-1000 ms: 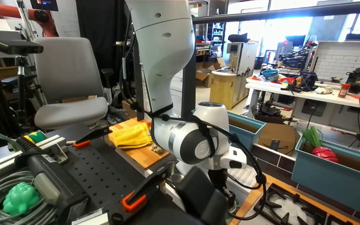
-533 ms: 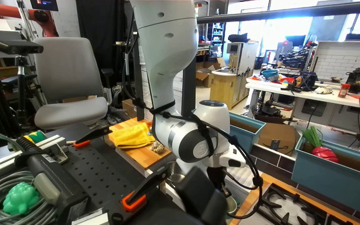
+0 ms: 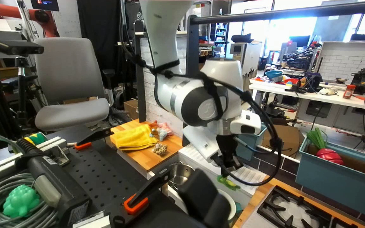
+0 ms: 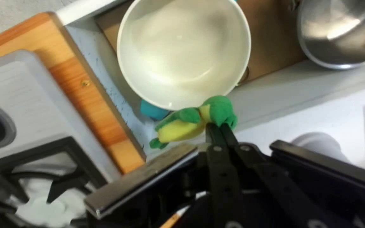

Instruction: Wipe the counter with the towel, then remove the plushies from the sink and put some of them on the counter and some on the stove

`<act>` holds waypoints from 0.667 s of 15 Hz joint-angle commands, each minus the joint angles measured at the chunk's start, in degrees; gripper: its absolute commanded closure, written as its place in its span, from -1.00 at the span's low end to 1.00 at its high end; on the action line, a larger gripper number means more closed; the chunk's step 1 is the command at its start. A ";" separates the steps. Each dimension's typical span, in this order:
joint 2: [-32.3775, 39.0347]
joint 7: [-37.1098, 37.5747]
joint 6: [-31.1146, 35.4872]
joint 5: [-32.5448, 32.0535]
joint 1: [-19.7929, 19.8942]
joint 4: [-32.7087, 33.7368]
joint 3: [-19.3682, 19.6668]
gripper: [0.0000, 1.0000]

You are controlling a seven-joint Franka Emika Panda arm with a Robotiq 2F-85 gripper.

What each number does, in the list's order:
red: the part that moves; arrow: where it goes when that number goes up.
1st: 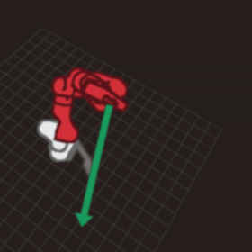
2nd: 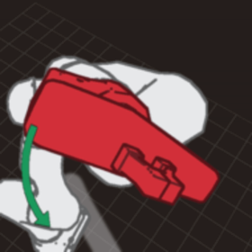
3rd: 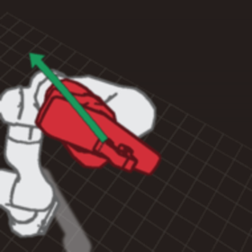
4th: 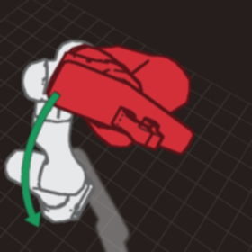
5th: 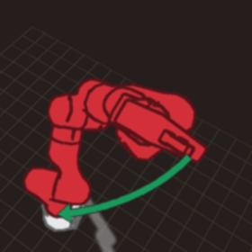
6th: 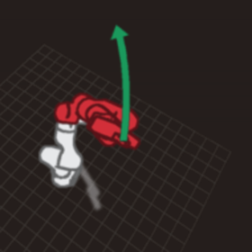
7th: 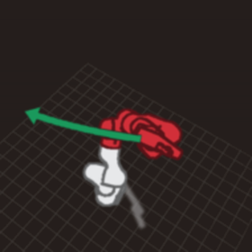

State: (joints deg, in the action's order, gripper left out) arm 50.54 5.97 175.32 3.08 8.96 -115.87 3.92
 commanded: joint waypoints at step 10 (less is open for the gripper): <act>-4.30 13.75 3.65 9.71 -4.37 4.96 12.60 0.99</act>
State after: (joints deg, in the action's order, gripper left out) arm 40.61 15.25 177.46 10.73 9.05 -115.32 11.22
